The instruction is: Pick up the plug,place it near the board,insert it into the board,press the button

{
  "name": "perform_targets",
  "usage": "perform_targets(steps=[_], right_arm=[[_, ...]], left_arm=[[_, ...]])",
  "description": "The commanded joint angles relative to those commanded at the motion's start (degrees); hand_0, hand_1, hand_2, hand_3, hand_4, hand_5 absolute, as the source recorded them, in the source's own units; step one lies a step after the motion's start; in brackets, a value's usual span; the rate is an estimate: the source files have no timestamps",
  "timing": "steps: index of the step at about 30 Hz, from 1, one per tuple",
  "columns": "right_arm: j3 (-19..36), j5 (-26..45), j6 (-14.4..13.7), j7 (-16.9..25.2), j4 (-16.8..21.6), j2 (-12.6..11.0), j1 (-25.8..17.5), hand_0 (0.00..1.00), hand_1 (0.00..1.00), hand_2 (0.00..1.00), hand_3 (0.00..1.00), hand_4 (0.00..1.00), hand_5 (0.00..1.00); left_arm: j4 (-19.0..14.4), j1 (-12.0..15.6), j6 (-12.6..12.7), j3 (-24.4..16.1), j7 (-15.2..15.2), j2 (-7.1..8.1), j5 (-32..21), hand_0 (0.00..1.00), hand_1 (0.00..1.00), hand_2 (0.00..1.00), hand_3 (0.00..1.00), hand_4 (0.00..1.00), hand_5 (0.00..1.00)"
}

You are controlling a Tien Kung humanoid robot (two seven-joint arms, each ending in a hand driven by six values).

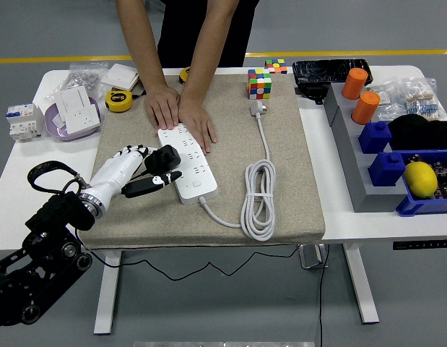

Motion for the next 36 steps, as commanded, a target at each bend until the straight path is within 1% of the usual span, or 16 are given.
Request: perform_targets(steps=[6, 11, 21, 32, 36], right_arm=[[0.17, -0.21, -0.07, -0.27, 0.0, -0.11, 0.06, 0.842, 0.741, 0.724, 0.759, 0.998, 0.741], [0.17, -0.43, -0.06, -0.36, 0.0, -0.09, -0.03, 0.841, 0.741, 0.724, 0.758, 0.998, 0.743], [-0.36, -0.23, -0.07, -0.23, 0.0, -0.36, -0.04, 0.841, 0.74, 0.724, 0.758, 0.998, 0.744], [-0.53, -0.25, -0.03, -0.2, 0.0, -0.41, 0.08, 0.842, 0.739, 0.724, 0.758, 0.998, 0.744], [-0.48, -0.33, -0.06, -0.28, 0.0, -0.42, 0.12, 0.842, 0.74, 0.724, 0.758, 0.998, 0.744]], left_arm=[[0.32, -1.51, 0.26, 1.16, -0.46, -0.41, 0.26, 0.998, 0.992, 0.929, 0.877, 0.998, 0.998], [1.02, -2.61, 0.06, 2.63, -0.19, -0.6, 0.72, 0.998, 0.991, 0.928, 0.874, 0.998, 0.998], [1.96, -3.31, -0.2, 4.06, 0.02, -0.47, 1.21, 0.998, 0.994, 0.925, 0.873, 0.998, 0.998], [3.99, -5.0, -0.46, 5.72, 0.0, -1.07, 1.74, 0.998, 0.995, 0.922, 0.873, 0.998, 0.998], [4.06, -5.41, -0.35, 5.68, -0.04, -1.13, 2.35, 0.998, 0.994, 0.92, 0.874, 0.998, 0.998]])
